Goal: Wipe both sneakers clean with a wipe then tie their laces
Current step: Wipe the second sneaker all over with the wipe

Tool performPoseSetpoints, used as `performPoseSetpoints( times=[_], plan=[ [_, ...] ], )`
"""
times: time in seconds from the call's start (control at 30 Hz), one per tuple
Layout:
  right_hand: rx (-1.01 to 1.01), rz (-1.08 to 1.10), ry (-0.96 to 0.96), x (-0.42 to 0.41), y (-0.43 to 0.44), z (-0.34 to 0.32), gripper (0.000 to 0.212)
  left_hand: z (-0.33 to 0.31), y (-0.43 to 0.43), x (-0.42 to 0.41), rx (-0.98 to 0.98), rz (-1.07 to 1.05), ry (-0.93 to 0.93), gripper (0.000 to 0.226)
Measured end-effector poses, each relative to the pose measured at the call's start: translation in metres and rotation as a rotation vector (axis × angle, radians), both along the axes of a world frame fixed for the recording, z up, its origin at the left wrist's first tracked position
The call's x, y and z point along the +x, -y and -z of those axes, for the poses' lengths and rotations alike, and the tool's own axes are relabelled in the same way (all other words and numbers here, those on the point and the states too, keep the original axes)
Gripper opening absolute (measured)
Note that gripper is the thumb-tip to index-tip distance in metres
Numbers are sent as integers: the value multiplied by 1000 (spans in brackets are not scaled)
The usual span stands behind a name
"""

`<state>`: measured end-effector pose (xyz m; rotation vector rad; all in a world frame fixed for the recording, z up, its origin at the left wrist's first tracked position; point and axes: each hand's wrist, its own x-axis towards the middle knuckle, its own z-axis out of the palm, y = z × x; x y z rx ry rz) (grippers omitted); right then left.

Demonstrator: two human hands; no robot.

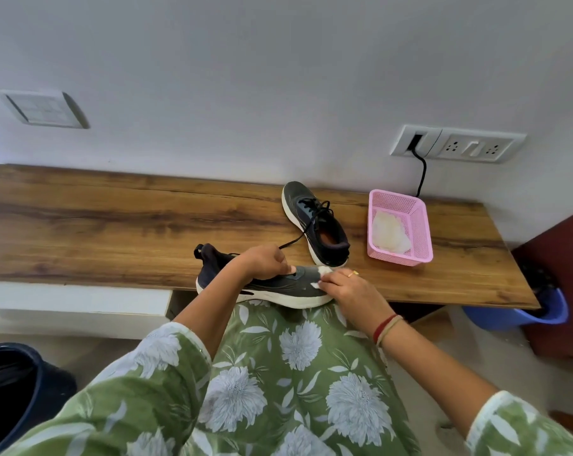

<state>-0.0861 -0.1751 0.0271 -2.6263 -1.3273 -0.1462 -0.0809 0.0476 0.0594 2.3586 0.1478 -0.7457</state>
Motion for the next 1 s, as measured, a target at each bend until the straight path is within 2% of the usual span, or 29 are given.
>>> performPoseSetpoints(
  times=[0.07,0.13,0.2,0.3,0.4,0.47,0.57,0.63,0.77,1.0],
  plan=[
    [-55,30,17,5,17,-3,33,1,3,-3,26,8,26,35],
    [-15,134,-33,12,28,-6,29,4,6,-8,49,-24,74,43],
    [184,329,-204,16,33,-11,25,9,12,-15,72,-106,135,53],
    [610,656,-449,15,28,-17,20,11,30,-32,156,-263,204,58],
    [961,743,-828,5,15,-19,21,15,47,-46,313,-299,293,56],
    [1027,736,-908,-3,8,-21,20,19,53,-52,341,-317,320,50],
    [892,687,-725,-13,6,-13,19,29,59,-58,323,-379,297,56],
    [776,681,-571,-19,7,-6,17,31,64,-64,298,-442,302,48],
    [743,648,-480,-27,-5,-4,28,38,73,-78,290,-529,403,34],
    [368,472,-180,-29,-36,5,41,32,72,-76,357,-426,428,37]
  ],
)
